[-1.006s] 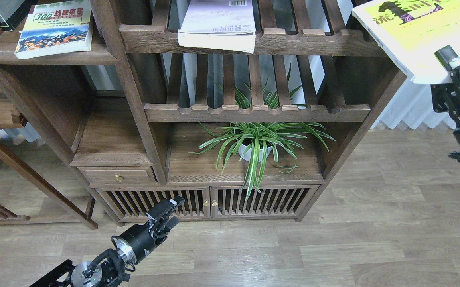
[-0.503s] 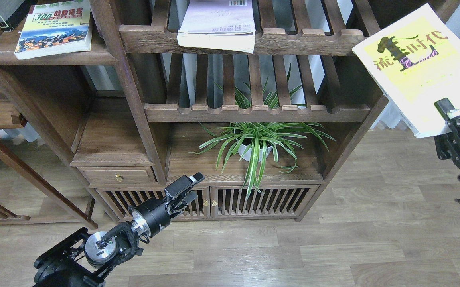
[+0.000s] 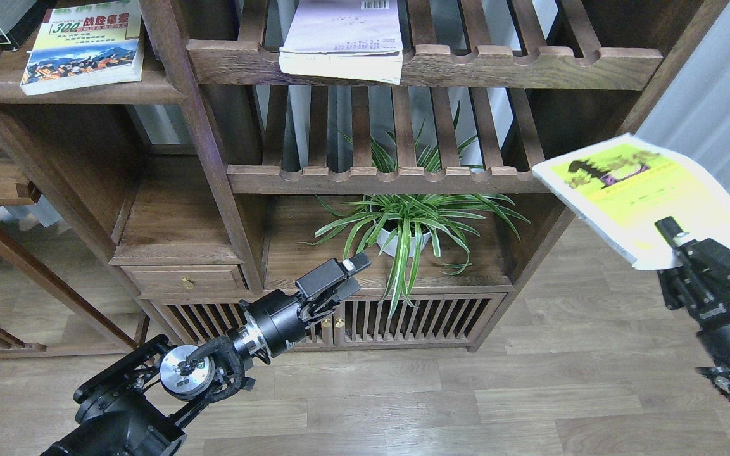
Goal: Organize books on shelf
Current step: 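Grasp the yellow-green book with the right gripper and pull it down, then pass the yellow-green book toward the left gripper and grasp it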
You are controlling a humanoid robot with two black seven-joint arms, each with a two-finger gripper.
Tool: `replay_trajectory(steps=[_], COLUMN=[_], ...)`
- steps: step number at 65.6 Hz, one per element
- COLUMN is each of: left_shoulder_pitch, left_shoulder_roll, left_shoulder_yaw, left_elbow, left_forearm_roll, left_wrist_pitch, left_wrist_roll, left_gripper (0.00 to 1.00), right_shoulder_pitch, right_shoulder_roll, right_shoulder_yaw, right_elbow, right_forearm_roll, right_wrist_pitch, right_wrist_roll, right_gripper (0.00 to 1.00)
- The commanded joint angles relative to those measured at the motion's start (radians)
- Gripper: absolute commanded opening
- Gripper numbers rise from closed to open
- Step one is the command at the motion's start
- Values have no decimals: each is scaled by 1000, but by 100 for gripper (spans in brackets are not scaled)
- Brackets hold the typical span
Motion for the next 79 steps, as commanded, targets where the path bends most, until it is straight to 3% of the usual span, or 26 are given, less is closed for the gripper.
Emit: replay_trajectory(steps=[1,15,37,73,79], left_shoulder_pitch=[0,0,-2,-15,-17], left_shoulder_roll=[0,0,0,0,0], left_shoulder_yaw=[14,15,9,-22,-25], left_elbow=[-23,-43,-66,-89,-89], left_forearm_roll=[0,0,-1,-3,-5], left_wrist_pitch=[0,0,0,0,0], left_wrist_roll=[0,-12,-95,-100,-116], left_gripper=[97,97,97,97,97], right_shoulder_pitch=[15,45,123,169,170], right_shoulder_roll=[62,123,200,376,411], right_shoulder_yaw=[-6,-57,-152,-232,-245], right_elbow=[0,1,39,44,44], right_forearm_roll=[-66,-141,-146,-272,-299], right_wrist_pitch=[0,0,0,0,0], right_wrist_roll=[0,0,0,0,0], right_gripper=[2,1,1,1,1])
